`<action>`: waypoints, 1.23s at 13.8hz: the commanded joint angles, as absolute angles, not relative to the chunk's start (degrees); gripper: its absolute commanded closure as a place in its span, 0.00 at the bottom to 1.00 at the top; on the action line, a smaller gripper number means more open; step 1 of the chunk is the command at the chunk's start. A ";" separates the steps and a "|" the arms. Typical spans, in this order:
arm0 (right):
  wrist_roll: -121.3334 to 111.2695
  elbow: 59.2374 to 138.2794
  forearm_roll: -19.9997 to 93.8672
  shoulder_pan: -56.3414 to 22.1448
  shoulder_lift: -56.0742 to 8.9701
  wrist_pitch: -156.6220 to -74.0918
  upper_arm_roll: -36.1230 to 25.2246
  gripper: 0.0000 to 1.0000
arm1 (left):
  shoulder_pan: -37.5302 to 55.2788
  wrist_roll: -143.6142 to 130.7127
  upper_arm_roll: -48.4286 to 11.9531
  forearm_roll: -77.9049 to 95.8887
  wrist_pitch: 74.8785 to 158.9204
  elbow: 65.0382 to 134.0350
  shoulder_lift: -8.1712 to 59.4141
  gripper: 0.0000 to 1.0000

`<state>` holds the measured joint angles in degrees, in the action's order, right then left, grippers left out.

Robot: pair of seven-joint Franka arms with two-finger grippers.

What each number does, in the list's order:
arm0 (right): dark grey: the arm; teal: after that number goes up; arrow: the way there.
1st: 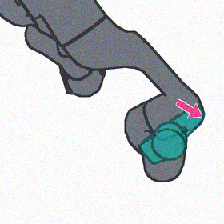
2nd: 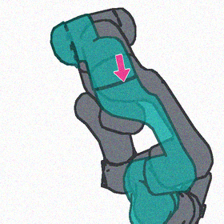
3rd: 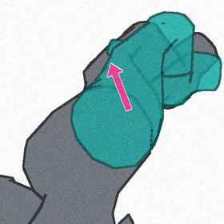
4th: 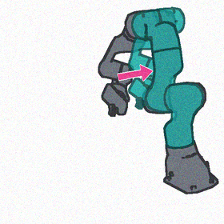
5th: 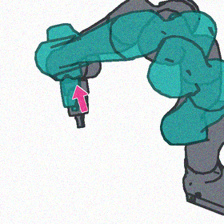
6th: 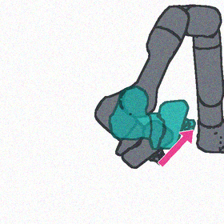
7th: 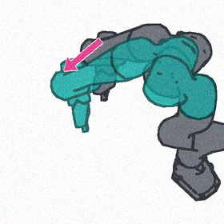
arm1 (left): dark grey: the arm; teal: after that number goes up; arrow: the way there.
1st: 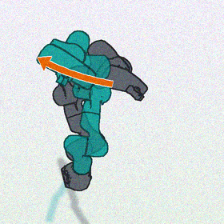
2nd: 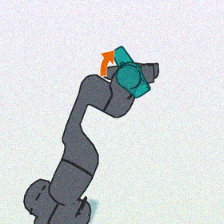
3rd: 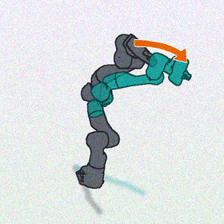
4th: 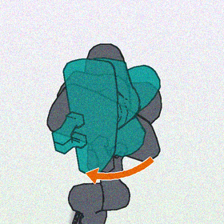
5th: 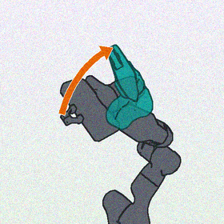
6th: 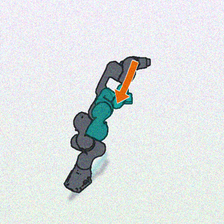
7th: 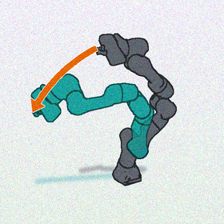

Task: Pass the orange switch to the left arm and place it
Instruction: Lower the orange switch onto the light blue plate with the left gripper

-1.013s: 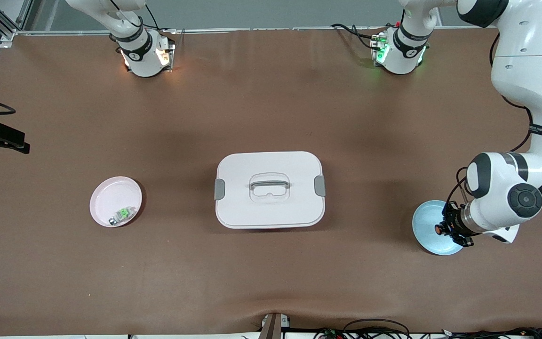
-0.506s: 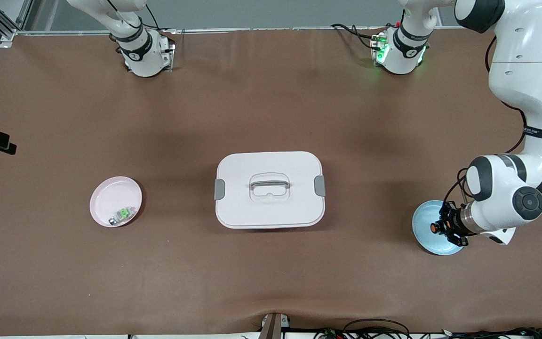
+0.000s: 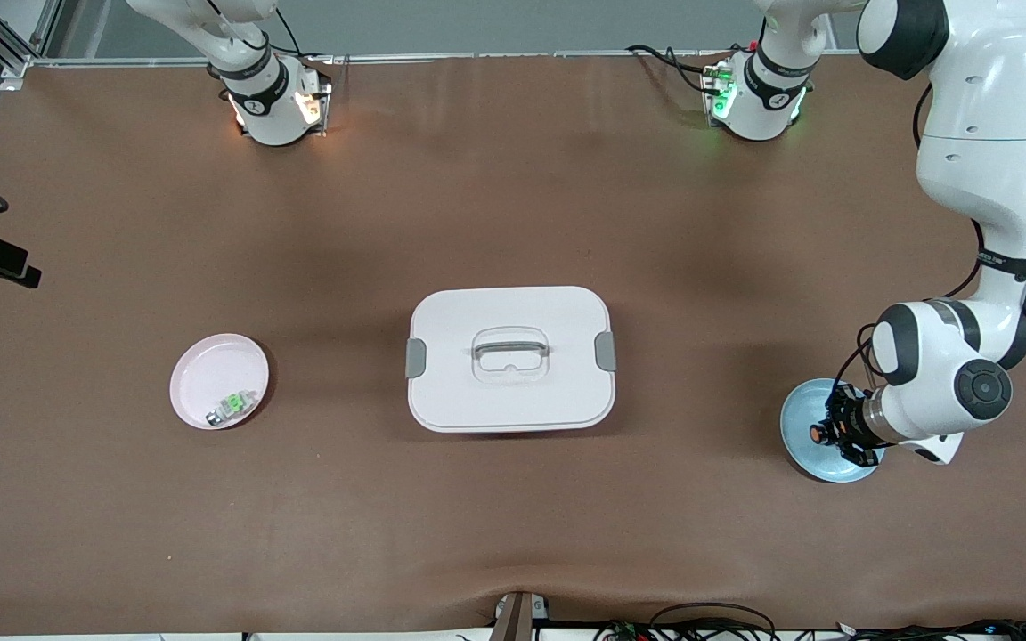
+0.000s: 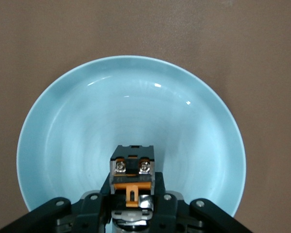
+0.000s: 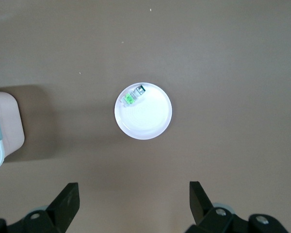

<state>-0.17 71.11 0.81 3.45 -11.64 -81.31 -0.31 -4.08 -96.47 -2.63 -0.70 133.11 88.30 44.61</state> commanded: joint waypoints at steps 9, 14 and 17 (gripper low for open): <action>1.58 82.88 3.16 6.51 -1.76 -84.20 1.76 0.00 | -3.87 -94.75 -2.02 -0.53 133.68 87.10 44.56 0.00; 1.41 83.15 2.55 5.63 -1.67 -84.29 1.58 0.00 | -3.78 -89.67 -2.02 -0.53 130.45 87.45 41.58 0.00; 1.06 83.14 2.02 4.92 -1.58 -84.20 1.58 0.00 | -5.27 -78.80 -2.11 -0.53 124.55 90.25 36.32 0.00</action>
<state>0.73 82.16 2.30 5.47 -2.80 -84.30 1.59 -4.49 -85.25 -2.56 -0.71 127.45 86.73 41.36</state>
